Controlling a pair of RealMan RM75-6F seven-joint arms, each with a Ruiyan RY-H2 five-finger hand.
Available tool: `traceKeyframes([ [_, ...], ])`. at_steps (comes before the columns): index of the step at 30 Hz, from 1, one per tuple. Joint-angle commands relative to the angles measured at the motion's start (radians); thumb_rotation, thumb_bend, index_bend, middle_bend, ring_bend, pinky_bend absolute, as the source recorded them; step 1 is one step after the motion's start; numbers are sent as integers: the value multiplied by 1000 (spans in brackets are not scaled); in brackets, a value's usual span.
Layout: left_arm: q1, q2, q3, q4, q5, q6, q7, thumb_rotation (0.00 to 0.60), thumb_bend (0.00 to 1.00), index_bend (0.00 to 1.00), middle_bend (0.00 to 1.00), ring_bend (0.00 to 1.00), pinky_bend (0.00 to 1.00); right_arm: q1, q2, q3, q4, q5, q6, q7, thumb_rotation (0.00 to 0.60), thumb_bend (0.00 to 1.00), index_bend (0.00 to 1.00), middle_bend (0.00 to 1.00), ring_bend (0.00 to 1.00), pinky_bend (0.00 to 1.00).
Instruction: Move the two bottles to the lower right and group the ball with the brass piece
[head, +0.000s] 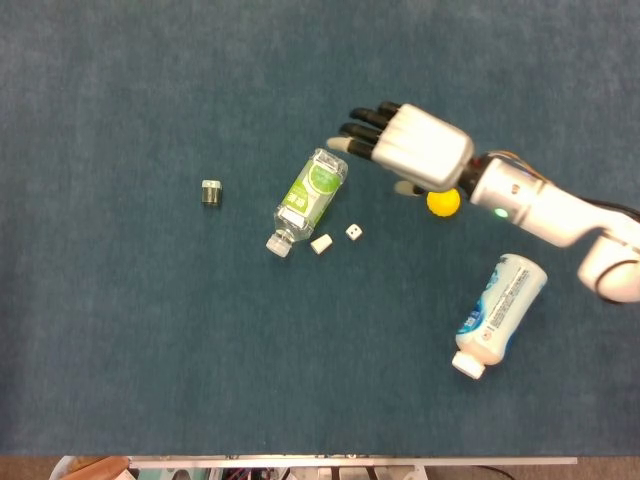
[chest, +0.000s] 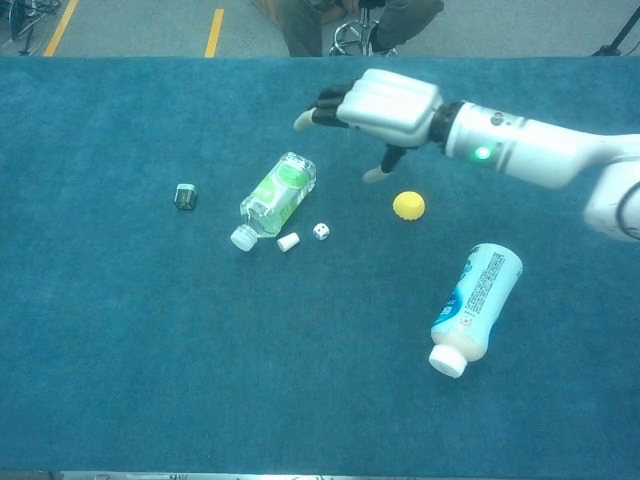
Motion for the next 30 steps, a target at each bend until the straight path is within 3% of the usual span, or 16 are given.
traceKeyframes([
  [1, 5, -1, 2, 9, -2, 5, -15, 600, 19, 303, 170, 152, 409, 43, -63, -3, 84, -8, 16, 65, 600, 0, 197, 250, 171, 348],
  [15, 24, -23, 12, 65, -8, 15, -85, 600, 19, 303, 170, 153, 409, 109, -199, -47, 286, -7, 14, 204, 600, 0, 209, 261, 171, 349],
  [30, 41, -44, 17, 112, -12, 22, -141, 600, 19, 303, 170, 152, 409, 154, -326, -94, 468, 3, -34, 327, 600, 0, 299, 293, 183, 348],
])
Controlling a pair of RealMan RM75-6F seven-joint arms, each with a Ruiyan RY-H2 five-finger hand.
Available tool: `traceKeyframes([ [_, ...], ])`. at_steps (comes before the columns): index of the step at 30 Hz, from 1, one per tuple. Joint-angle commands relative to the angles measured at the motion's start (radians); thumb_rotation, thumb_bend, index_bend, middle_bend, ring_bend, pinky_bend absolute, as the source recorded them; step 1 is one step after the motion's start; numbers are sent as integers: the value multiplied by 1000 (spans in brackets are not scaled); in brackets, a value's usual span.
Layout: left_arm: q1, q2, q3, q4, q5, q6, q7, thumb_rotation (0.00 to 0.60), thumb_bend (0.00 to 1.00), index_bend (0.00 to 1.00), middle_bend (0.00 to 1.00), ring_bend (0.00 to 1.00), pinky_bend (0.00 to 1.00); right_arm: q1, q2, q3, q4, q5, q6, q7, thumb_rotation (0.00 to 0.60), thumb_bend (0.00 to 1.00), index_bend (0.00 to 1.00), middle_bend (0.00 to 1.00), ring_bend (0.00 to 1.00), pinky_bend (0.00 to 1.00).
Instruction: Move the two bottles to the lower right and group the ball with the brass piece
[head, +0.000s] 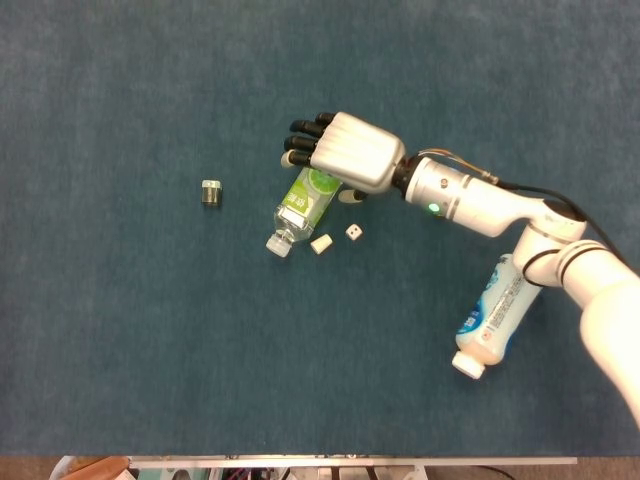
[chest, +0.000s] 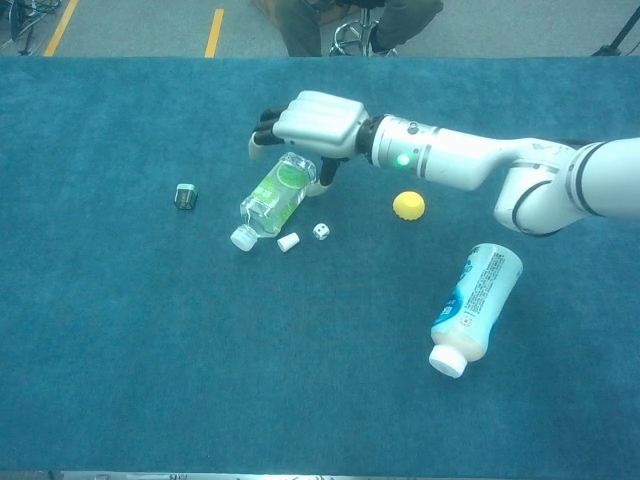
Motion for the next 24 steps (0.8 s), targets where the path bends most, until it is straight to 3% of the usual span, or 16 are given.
traceKeyframes([
  [1, 5, -2, 1, 5, -1, 5, -8, 600, 19, 303, 170, 153, 409, 10, -27, -17, 34, -2, -16, 26, 600, 0, 301, 294, 184, 348],
  [10, 26, -13, 3, 40, -9, 16, -60, 600, 19, 303, 170, 152, 409, 29, -80, -45, 99, -2, -32, 81, 600, 0, 350, 330, 218, 349],
  [24, 34, -17, 1, 49, -7, 20, -70, 600, 19, 303, 170, 153, 410, 8, -108, -64, 145, 18, -41, 92, 600, 0, 637, 544, 429, 486],
])
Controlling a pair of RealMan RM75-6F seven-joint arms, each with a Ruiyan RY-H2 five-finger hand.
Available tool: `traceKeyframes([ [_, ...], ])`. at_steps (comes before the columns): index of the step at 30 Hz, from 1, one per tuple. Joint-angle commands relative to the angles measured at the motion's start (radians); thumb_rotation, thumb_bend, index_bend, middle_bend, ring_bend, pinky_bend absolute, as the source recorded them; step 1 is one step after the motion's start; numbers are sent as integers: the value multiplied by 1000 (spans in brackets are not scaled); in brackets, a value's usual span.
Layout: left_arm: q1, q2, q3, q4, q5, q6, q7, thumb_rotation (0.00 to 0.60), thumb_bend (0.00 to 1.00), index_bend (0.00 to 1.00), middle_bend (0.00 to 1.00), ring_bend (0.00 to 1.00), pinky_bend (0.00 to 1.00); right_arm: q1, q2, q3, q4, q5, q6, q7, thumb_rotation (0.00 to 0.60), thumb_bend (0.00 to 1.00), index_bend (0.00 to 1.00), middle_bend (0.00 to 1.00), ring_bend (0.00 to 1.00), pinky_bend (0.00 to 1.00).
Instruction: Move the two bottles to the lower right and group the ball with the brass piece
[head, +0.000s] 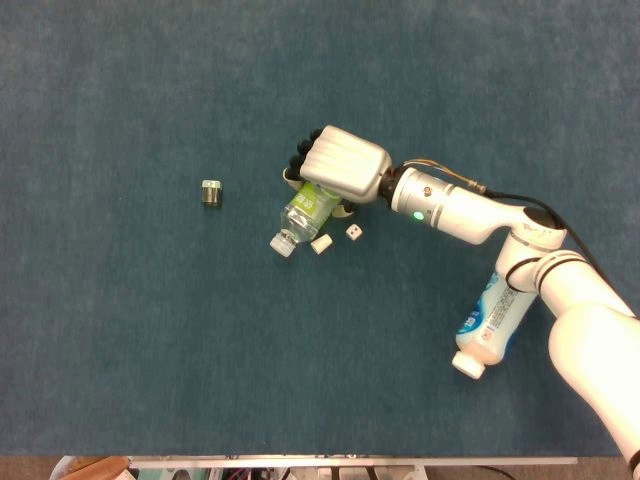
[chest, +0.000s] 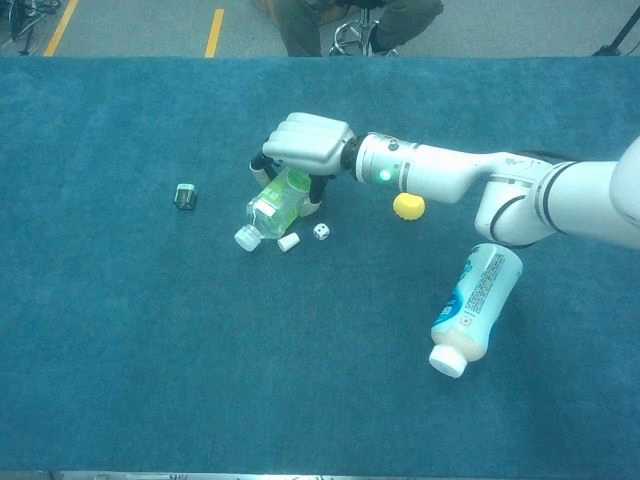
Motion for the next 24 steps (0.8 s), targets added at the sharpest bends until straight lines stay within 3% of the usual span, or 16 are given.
traceKeyframes([
  [1, 0, -1, -1, 1, -1, -1, -1, 600, 19, 303, 170, 153, 410, -6, -3, -1, 4, 4, 0, -5, 600, 0, 653, 560, 444, 498],
  [8, 2, -2, -3, 3, -4, -2, -4, 600, 19, 303, 170, 152, 410, -20, -8, 7, 12, 25, 3, -11, 600, 3, 718, 621, 500, 538],
  [24, 2, -1, -8, -7, -7, -6, 10, 600, 19, 303, 170, 152, 410, -68, 40, 46, -26, 79, 107, 12, 600, 10, 736, 649, 532, 565],
])
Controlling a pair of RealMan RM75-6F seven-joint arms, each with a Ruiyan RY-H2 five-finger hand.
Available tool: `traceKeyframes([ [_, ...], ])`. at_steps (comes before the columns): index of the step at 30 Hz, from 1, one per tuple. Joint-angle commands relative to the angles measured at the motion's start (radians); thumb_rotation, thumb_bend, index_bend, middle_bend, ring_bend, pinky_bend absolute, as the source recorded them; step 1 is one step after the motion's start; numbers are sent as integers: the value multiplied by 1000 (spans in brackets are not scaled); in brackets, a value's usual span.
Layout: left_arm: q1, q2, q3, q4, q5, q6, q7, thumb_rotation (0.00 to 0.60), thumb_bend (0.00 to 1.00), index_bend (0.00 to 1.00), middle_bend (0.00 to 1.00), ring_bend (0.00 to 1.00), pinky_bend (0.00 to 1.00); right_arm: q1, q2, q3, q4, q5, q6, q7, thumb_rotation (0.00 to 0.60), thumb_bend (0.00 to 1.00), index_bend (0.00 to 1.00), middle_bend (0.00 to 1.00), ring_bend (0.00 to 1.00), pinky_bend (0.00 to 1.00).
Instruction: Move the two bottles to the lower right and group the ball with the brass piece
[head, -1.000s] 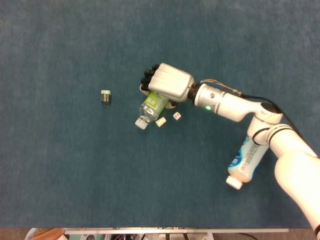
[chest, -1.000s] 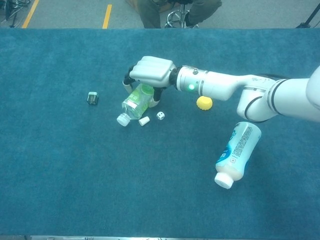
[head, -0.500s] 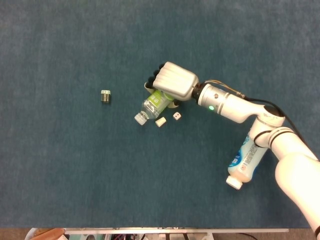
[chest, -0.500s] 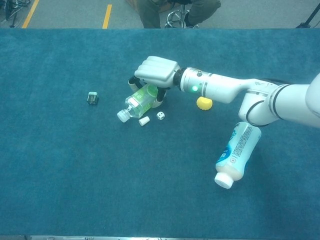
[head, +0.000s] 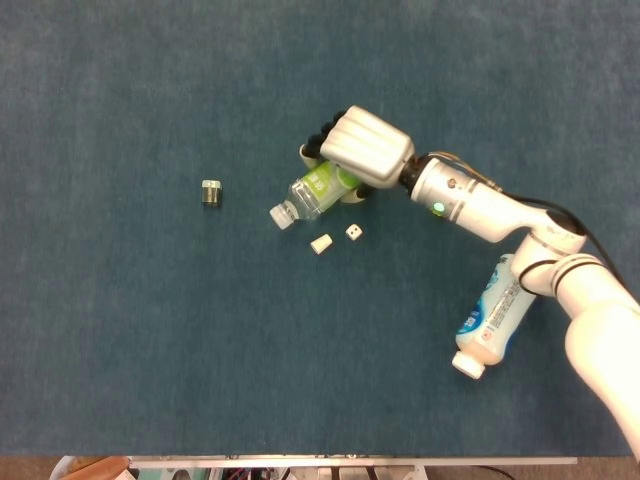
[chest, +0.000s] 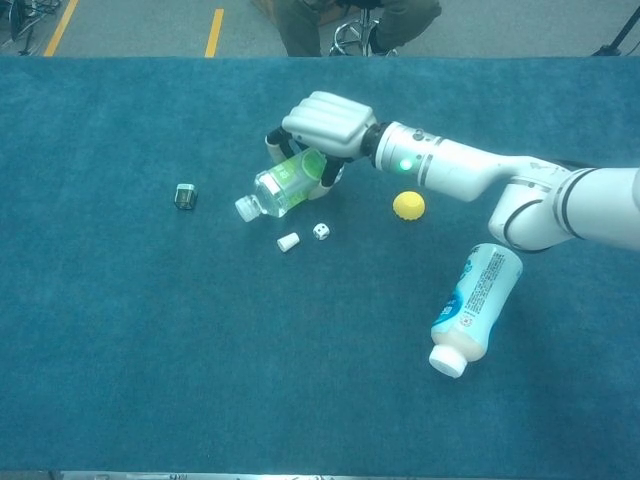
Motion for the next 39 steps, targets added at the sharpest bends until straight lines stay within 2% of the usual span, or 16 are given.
traceKeyframes([
  [1, -1, 1, -2, -5, -1, -1, 6, 600, 19, 303, 170, 152, 410, -18, 20, 7, -20, 9, 33, 9, 600, 10, 736, 649, 531, 565],
  [11, -9, 7, -8, -44, -4, -4, 55, 600, 19, 303, 170, 153, 410, -81, 128, 13, -149, 10, 186, 10, 600, 16, 737, 649, 531, 566],
  [18, -14, 7, -13, -75, -8, -5, 97, 600, 19, 302, 171, 152, 410, -134, 244, -14, -352, -15, 254, -44, 600, 16, 736, 649, 531, 565],
  [26, -20, 14, -19, -99, -15, -7, 127, 600, 19, 302, 170, 153, 410, -159, 374, -46, -605, -44, 238, -138, 600, 16, 736, 649, 531, 566],
  [39, -58, 47, -27, -165, 6, -27, 215, 600, 19, 302, 170, 152, 410, -176, 543, -90, -903, -86, 168, -274, 600, 16, 736, 649, 532, 566],
])
